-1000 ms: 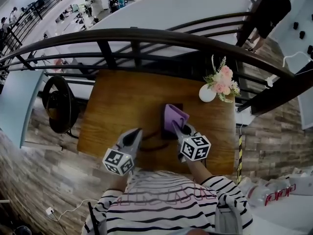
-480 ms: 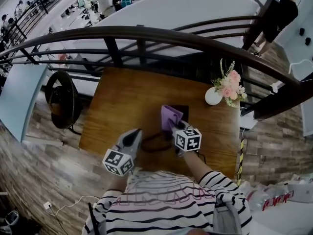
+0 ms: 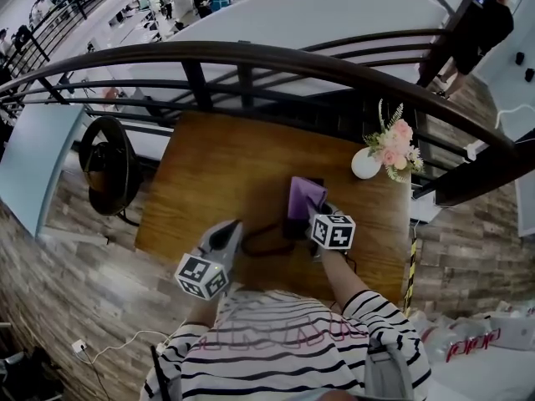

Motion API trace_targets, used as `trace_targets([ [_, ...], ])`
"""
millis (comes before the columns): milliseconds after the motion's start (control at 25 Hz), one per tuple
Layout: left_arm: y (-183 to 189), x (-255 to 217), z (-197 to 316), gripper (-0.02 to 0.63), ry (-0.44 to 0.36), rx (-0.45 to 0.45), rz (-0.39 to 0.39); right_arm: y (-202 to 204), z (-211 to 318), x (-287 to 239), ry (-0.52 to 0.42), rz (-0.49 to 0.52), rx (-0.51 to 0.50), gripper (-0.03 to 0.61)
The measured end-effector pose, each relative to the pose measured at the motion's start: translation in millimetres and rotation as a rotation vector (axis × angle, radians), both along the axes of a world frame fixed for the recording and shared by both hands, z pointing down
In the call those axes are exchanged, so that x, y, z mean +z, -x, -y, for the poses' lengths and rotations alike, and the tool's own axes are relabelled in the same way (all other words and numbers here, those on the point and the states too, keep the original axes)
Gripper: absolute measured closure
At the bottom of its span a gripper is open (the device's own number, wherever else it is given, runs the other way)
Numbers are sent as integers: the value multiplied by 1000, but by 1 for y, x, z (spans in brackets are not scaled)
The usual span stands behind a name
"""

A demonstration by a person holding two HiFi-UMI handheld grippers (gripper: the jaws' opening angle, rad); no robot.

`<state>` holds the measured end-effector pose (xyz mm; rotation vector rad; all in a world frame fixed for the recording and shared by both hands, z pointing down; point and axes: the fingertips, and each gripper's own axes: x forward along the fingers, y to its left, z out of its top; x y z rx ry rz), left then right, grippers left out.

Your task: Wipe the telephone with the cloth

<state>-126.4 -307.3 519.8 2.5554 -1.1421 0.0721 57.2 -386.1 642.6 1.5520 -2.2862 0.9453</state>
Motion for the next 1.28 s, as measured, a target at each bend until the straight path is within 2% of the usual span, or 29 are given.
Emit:
trace_targets([
  [360, -23, -3, -3, 612, -14, 39, -15, -67, -15, 4, 18, -32, 127, 541],
  [680, -29, -4, -4, 611, -20, 51, -24, -86, -24, -1, 15, -36, 163, 541],
  [920, -29, -4, -8, 611, -18, 41, -32, -63, -29, -26, -59, 26, 115, 542],
  [1080, -29, -1, -12, 611, -15, 25, -30, -25, -37, -40, -93, 90, 10, 543],
  [1280, -26, -1, -20, 611, -16, 1, -24, 32, -50, -34, -73, 138, -133, 541],
])
